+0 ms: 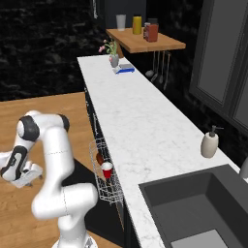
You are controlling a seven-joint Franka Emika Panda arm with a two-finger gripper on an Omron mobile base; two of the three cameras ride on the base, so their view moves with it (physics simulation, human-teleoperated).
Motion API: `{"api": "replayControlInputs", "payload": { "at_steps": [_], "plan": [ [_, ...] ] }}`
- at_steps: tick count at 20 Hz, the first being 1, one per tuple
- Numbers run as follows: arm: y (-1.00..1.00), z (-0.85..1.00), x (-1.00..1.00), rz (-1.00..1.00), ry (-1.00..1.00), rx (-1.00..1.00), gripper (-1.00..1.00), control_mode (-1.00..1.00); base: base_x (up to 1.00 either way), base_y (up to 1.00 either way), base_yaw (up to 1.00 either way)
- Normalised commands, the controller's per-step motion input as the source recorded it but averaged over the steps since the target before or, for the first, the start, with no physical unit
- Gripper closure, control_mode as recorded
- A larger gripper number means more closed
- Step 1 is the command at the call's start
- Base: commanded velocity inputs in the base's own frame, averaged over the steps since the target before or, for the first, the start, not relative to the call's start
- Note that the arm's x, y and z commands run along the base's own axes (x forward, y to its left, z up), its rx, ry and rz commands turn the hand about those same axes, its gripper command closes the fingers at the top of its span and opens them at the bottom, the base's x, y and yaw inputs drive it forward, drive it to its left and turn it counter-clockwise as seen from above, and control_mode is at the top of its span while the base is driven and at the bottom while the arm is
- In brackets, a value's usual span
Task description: Pick up the cup and bowl from the counter, place them in the dishwasher, and close the dishwasher door.
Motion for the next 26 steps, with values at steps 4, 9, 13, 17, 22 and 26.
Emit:
{"api": "replayControlInputs", "payload": {
  "at_steps": [4,9,13,17,22,26],
  "plan": [
    [-0.02,-0.49,0.27,0.00,0.02,-0.18,-1.00,-1.00,0.00,0.00,0.00],
    [-0.05,-0.49,0.29,0.00,0.02,-0.14,-1.00,-1.00,0.00,0.00,0.00],
    [-0.29,-0.64,0.24,0.00,0.00,-0.14,-1.00,-1.00,0.00,0.00,0.00],
    [-0.11,-0.74,0.33,0.00,0.00,-0.17,-1.00,-1.00,0.00,0.00,0.00],
    [0.03,-0.84,0.61,0.00,0.00,-0.19,-1.00,-1.00,0.00,0.00,0.00],
    [0.16,-0.87,0.74,0.00,0.00,-0.20,-1.00,-1.00,0.00,0.00,0.00]
  ]
}}
